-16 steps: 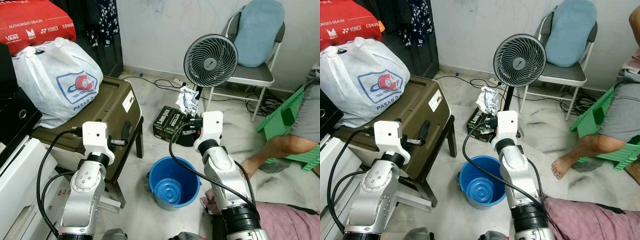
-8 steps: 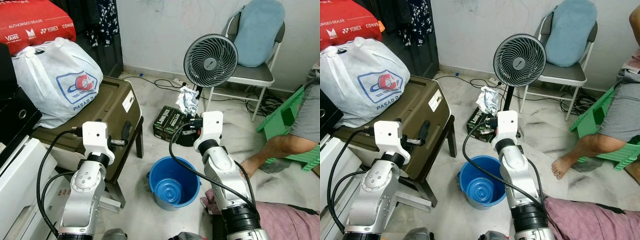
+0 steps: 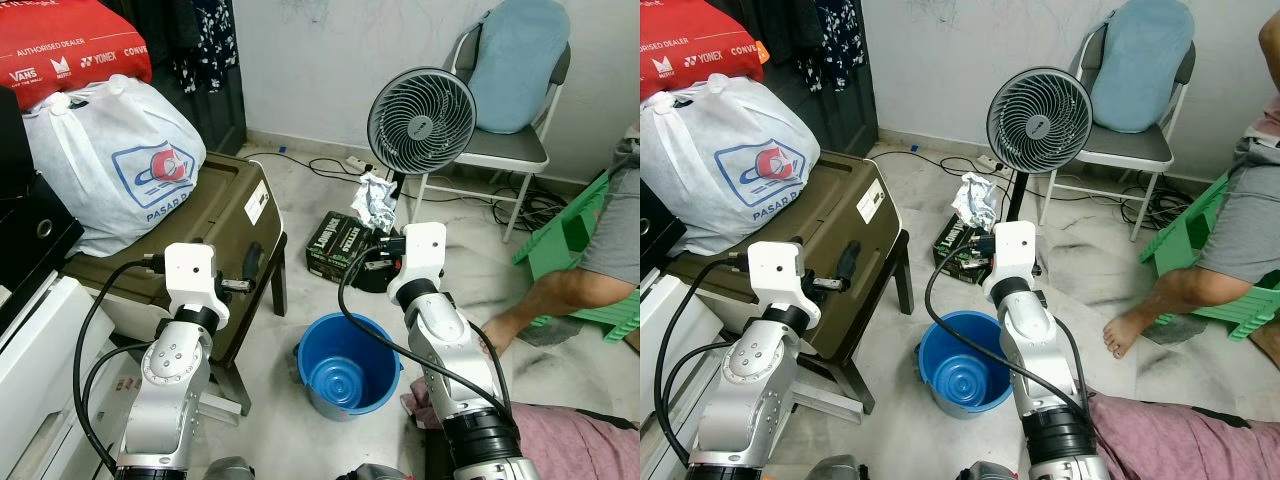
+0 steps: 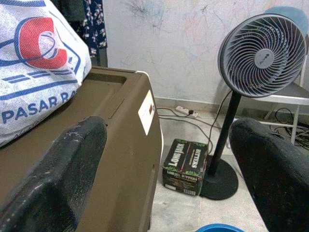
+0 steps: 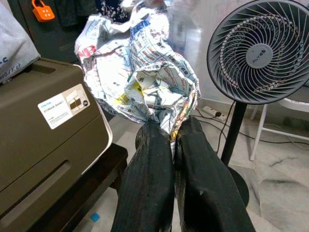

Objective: Clean up the room

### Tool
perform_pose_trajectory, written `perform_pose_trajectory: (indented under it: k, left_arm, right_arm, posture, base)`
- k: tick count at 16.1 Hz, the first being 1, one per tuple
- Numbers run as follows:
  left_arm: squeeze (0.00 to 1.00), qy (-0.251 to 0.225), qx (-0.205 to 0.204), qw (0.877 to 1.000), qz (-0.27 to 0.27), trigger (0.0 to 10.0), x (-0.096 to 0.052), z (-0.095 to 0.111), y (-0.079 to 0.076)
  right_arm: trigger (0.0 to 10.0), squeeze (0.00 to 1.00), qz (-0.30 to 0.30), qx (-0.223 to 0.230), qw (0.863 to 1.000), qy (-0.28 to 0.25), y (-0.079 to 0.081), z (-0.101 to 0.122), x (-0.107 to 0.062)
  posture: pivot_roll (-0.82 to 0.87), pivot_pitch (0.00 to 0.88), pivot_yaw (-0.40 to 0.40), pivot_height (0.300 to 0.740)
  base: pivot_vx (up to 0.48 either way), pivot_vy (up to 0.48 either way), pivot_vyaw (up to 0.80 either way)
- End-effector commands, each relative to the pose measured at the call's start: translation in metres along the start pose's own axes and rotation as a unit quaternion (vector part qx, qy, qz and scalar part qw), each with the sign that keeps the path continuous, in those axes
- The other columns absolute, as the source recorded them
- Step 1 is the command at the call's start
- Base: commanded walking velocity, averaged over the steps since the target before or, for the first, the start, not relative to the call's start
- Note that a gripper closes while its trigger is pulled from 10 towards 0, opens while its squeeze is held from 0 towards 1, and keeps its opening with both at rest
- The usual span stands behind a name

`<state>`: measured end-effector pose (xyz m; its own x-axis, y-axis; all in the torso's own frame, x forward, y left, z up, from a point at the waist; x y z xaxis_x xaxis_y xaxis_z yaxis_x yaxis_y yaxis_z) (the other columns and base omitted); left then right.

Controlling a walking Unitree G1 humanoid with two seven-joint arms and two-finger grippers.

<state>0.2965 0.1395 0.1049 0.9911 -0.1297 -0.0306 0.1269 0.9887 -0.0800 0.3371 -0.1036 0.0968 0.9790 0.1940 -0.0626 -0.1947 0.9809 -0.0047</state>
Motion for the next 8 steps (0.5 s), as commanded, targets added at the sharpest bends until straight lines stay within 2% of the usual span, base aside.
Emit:
perform_pose_trajectory:
  k: [1, 2, 4, 8]
  left_arm:
    - [0.0, 0.005, -0.001, 1.0, -0.001, 10.0, 0.001, -0.001, 0.0]
    - [0.0, 0.005, -0.001, 1.0, -0.001, 10.0, 0.001, -0.001, 0.0]
    - [0.0, -0.001, 0.009, 1.0, -0.002, 10.0, 0.004, 0.002, -0.002]
    - [0.0, -0.001, 0.012, 1.0, -0.004, 10.0, 0.006, 0.002, -0.003]
  right_arm:
    - [10.0, 0.0, -0.005, 0.001, 1.0, -0.003, -0.001, 0.004, 0.002]
    - [10.0, 0.0, -0.008, 0.002, 1.0, -0.003, -0.001, 0.004, 0.002]
    - [10.0, 0.0, -0.023, -0.001, 1.0, -0.015, -0.01, 0.007, 0.002]
    - [10.0, 0.0, -0.025, 0.001, 1.0, -0.016, -0.011, 0.007, 0.002]
  posture:
    - [0.03, 0.0, -0.036, 0.74]
    - [0.0, 0.0, 0.0, 0.74]
    - [0.03, 0.0, -0.031, 0.74]
    - [0.03, 0.0, -0.029, 0.74]
  base:
    - [0.0, 0.0, 0.0]
    - [0.0, 0.0, 0.0]
    - [0.0, 0.0, 0.0]
    - [0.0, 0.0, 0.0]
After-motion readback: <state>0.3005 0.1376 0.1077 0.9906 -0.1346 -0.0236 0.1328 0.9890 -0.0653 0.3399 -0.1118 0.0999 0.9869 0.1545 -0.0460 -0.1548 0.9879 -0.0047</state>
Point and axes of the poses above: a point about 5 cm out from each wrist's last joint towards the gripper, its own x axis pointing out of the wrist towards the gripper, its own z axis along the axis of the wrist's last joint, y = z × x, the point moved 4 cm from there along x, pointing out of the wrist towards the gripper, and after that the axes turned 3 degrees about -x, right-handed, at the moved point
